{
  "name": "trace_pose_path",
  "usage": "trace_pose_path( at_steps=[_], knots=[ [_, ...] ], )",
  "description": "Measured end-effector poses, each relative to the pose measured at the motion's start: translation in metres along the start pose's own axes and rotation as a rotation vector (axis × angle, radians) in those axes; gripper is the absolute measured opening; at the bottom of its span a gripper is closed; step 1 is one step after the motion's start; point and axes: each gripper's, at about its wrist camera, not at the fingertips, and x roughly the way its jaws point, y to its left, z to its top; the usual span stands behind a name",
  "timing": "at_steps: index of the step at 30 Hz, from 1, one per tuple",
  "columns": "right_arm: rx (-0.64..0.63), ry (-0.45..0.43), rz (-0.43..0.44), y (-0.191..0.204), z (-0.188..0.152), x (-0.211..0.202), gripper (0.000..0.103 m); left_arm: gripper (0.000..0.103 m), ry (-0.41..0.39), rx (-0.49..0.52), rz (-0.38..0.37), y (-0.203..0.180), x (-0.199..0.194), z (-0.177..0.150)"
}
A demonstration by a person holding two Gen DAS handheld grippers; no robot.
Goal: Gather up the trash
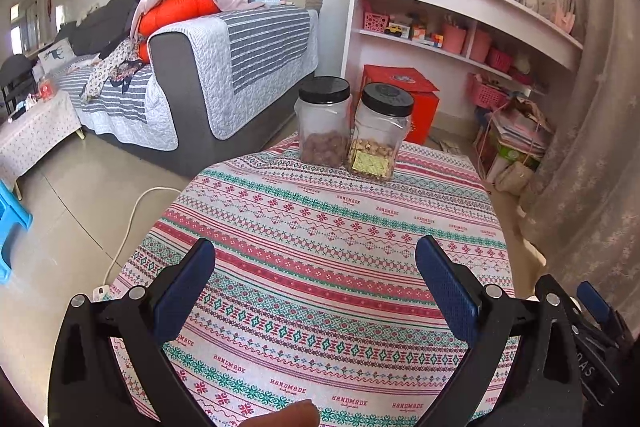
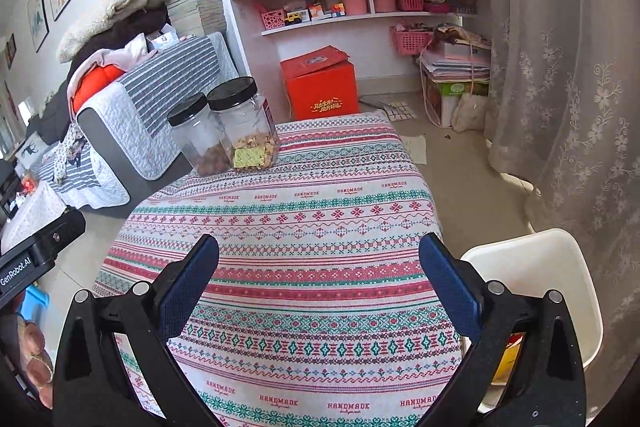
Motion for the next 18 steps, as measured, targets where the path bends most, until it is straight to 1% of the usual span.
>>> trace_pose_path(
  at_steps=[5, 12, 18],
  knots=[
    [-0.043, -0.031, -0.083, 0.003, 0.000, -0.005, 0.096, 0.097, 0.003, 0.040, 0.030, -0.011, -0.001, -0.008],
    [-0.059, -0.063, -0.127, 0.002, 0.000, -0.009, 0.096, 0.097, -0.019, 0.069, 0.050, -0.021, -0.005, -0.012],
    [-0.079, -0.076, -0.154, 0.002, 0.001, -0.009, 0.096, 0.097, 0.014, 0.072, 0.045, -0.025, 0.006, -0.015]
  ],
)
